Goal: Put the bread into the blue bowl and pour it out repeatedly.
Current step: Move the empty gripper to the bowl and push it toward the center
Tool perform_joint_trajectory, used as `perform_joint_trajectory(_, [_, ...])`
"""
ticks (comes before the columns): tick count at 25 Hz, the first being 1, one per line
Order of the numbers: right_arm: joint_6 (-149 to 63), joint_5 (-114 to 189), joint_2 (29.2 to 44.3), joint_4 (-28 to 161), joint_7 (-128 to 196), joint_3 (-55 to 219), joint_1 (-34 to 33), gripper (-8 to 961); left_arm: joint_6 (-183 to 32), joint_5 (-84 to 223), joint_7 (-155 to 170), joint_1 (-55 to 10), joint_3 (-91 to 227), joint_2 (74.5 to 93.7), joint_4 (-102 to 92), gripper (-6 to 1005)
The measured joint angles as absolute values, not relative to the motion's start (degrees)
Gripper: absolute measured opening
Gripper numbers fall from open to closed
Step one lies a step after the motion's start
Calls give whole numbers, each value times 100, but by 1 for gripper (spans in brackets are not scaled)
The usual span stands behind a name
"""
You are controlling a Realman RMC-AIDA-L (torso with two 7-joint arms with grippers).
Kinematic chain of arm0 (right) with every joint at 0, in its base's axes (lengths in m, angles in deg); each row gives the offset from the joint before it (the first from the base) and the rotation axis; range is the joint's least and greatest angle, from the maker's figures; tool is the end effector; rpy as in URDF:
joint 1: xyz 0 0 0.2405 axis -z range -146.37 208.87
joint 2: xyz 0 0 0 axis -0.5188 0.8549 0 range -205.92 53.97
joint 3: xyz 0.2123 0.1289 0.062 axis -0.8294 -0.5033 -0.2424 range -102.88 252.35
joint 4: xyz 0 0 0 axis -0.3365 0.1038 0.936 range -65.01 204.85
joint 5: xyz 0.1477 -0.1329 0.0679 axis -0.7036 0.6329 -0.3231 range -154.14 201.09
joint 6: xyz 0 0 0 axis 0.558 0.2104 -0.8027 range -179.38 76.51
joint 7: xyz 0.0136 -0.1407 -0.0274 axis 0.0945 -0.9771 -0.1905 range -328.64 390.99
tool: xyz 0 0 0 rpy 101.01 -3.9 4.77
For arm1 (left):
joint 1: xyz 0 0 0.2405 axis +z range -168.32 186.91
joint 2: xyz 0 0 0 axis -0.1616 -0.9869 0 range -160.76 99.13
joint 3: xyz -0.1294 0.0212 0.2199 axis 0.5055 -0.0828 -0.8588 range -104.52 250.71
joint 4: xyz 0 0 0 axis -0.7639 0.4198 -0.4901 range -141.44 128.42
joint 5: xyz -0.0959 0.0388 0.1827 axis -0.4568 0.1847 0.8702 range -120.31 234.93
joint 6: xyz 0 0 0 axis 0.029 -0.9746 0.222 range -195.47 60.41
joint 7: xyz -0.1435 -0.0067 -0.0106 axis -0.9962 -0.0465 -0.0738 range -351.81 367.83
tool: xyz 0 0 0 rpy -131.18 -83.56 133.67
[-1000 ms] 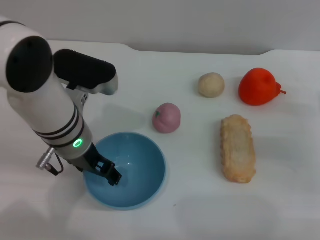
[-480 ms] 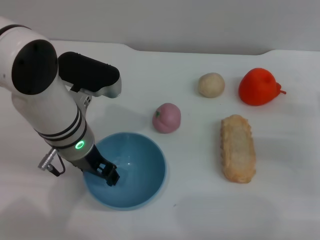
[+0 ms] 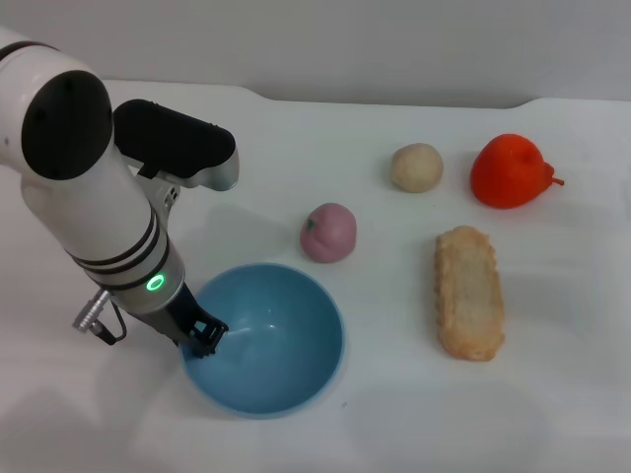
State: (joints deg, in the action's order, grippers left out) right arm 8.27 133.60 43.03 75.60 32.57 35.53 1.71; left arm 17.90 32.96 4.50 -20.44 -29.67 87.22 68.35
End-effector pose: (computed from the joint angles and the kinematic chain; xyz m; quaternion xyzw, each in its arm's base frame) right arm 0.3470 0.3520 -0.0012 -0.6631 0.2605 0.2266 0.6641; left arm -0.2172 0.3108 -0.0523 -0.7951 -0.4899 0.2752 0.2282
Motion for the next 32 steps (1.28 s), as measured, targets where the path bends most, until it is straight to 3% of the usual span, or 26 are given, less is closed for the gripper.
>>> perform_joint_trajectory(1, [830,13360,4303,7562,3264,3553,167,547,1800,3295,450,-2051,-2960,8722,6834,211])
perform_joint_trajectory(13, [854,13386,4233,8033,4338,3404,181,544,1844,3233,373,-2173,-2816,8739,6767,-2])
perform_joint_trajectory(16, [785,13633,4055,7994,5827,3513,133,544,1832,3178,356,-2183,-2741,8744,6773,-1])
perform_joint_trajectory(23, [631,15827,3344,7350,10042,3550,-91,542,1661,2962,307,-2193,-2432,8730,6803,0])
perform_joint_trajectory(28, [737,17433,3142,6219,12263,4168,-641,541,1514,2941,343,-2227,-2241,8722,6833,0])
perform_joint_trajectory(32, [1131,17803,3083,5467,13520,5590,-1040,541,1433,2939,354,-2224,-2147,8717,6844,0])
